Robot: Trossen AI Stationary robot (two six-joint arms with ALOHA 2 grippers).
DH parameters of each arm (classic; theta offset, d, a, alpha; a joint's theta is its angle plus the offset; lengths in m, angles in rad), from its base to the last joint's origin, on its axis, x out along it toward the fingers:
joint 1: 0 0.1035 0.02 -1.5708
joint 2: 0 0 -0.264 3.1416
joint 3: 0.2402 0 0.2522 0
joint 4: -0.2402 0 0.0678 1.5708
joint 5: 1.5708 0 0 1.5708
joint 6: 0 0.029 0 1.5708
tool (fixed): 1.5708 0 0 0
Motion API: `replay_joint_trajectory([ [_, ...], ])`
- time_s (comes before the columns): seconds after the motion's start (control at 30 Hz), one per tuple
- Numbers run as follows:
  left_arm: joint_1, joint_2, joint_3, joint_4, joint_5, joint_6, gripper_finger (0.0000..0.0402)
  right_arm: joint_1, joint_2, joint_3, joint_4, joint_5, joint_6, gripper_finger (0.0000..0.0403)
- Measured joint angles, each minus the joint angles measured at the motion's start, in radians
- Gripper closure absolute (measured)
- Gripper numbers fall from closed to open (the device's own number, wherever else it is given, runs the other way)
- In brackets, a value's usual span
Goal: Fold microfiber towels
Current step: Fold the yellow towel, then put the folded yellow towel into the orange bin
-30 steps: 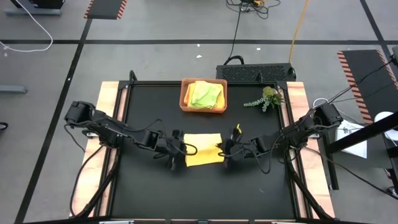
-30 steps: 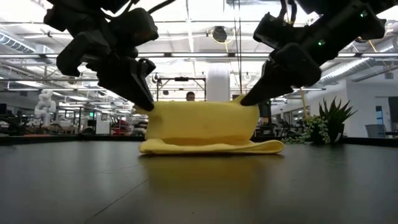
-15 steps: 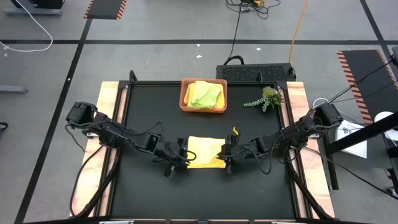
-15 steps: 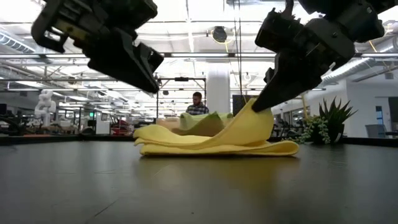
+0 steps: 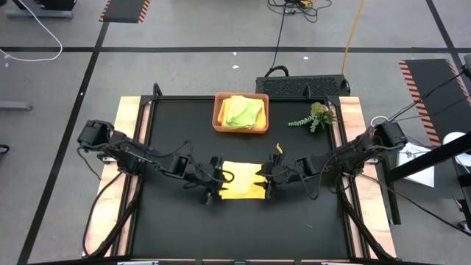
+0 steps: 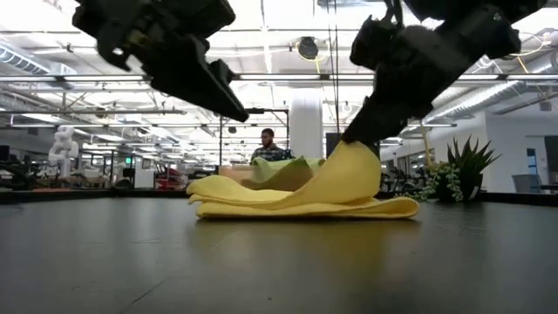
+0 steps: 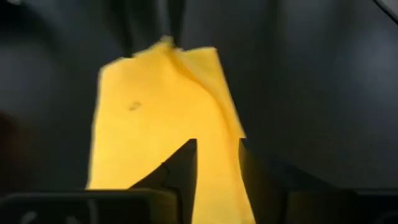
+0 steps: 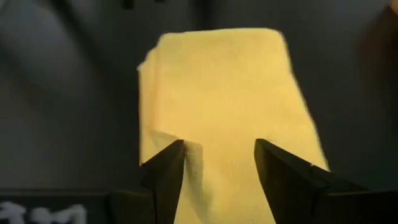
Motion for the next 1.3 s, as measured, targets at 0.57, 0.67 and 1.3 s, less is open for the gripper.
replay_joint_trajectory([
  [0.57,0.263,0.006,-0.029,-0.041,0.12,0.0,0.0229,-0.11,-0.126,-0.11,-0.048,0.045,0.136,0.0205],
  [0.67,0.335,0.052,-0.031,-0.034,0.209,-0.007,0.0229,-0.175,-0.127,-0.153,0.024,-0.026,0.138,0.0194],
  [1.3,0.426,0.298,-0.026,0.072,0.392,-0.038,0.023,-0.258,0.113,-0.19,0.201,-0.2,0.159,0.0199],
])
